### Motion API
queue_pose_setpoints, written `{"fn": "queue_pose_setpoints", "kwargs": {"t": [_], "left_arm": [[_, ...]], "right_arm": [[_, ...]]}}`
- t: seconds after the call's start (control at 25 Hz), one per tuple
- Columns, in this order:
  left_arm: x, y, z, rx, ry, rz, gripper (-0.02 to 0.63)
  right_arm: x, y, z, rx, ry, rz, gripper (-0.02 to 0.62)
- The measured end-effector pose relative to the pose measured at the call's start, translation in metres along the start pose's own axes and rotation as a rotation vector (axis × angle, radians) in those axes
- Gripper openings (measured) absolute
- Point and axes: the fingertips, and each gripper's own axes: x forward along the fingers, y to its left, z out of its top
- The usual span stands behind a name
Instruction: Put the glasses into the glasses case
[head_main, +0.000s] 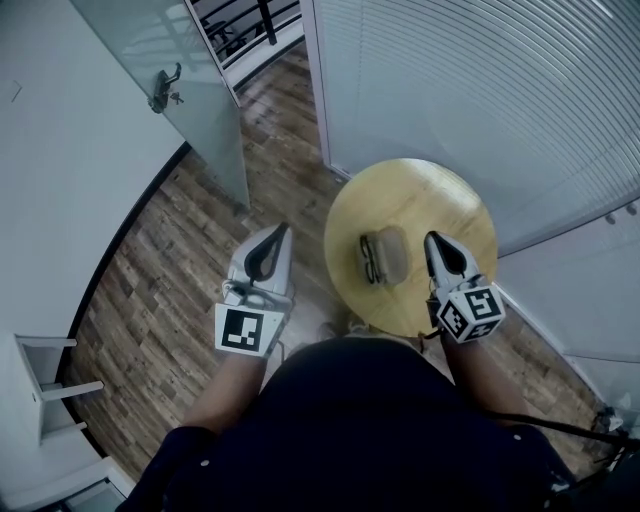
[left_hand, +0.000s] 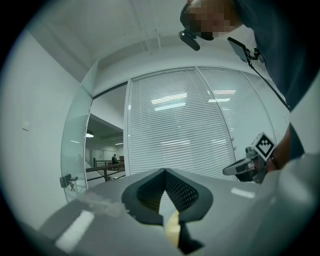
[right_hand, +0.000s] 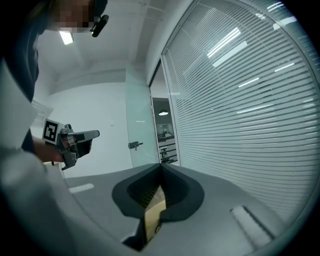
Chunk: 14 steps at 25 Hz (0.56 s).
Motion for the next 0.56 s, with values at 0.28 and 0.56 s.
{"fn": "queue_pose_setpoints", "kwargs": {"t": [0.28, 0.56], "left_arm": [[0.000, -0.002, -0.002, 0.006, 0.006, 0.009, 0.003], [0.004, 0.002, 0.001, 0.007, 0.003, 0.014, 0.003]], "right_arm": [[0.004, 0.000, 0.000, 0.000, 0.011, 0.006, 0.009], [0.012, -0.002, 0.002, -0.005, 0.018, 0.014, 0.009]]}}
